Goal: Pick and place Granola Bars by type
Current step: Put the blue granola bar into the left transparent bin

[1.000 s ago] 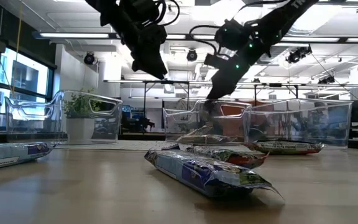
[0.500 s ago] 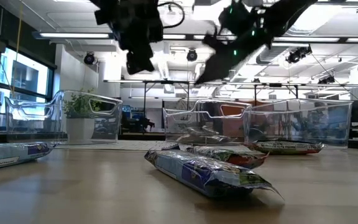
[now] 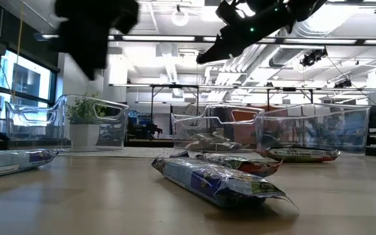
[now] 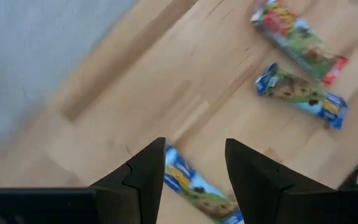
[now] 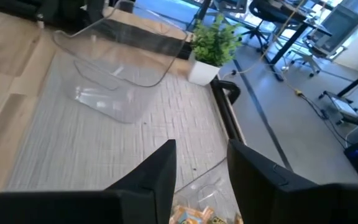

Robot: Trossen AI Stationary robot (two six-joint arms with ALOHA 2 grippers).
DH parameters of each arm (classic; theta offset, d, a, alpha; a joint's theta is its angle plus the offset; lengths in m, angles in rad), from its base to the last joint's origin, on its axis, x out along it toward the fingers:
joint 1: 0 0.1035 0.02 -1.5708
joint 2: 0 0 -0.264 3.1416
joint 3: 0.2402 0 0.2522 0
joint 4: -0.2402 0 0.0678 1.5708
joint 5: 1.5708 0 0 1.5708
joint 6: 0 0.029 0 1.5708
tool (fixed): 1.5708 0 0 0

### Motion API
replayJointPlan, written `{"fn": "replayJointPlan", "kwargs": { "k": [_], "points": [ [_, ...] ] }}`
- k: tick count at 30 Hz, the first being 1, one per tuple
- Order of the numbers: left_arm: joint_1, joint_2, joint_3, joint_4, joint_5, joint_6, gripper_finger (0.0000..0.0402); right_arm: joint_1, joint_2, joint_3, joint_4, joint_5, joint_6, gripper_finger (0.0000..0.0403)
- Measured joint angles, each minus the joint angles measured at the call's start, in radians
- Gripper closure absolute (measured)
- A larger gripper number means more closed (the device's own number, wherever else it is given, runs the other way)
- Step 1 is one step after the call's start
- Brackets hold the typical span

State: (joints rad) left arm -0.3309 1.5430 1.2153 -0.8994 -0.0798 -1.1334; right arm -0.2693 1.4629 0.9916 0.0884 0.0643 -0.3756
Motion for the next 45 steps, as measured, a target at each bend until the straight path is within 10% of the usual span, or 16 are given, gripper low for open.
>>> {"fn": "replayJointPlan", "kwargs": {
  "k": [10,35,45],
  "points": [
    [-0.269,0.109,-0.080,0.037,-0.068,-0.646,0.0241,0.017,0.005,0.000,-0.017,-0.003,0.000,0.0276],
    [-0.285,0.285,-0.051,0.188,-0.064,-0.665,0.0245,0.017,0.005,0.000,-0.050,-0.004,-0.008,0.0277],
    [-0.284,0.284,-0.045,0.142,-0.079,-0.628,0.0391,0.017,0.005,0.000,-0.072,-0.044,0.000,0.0277]
  ]
}}
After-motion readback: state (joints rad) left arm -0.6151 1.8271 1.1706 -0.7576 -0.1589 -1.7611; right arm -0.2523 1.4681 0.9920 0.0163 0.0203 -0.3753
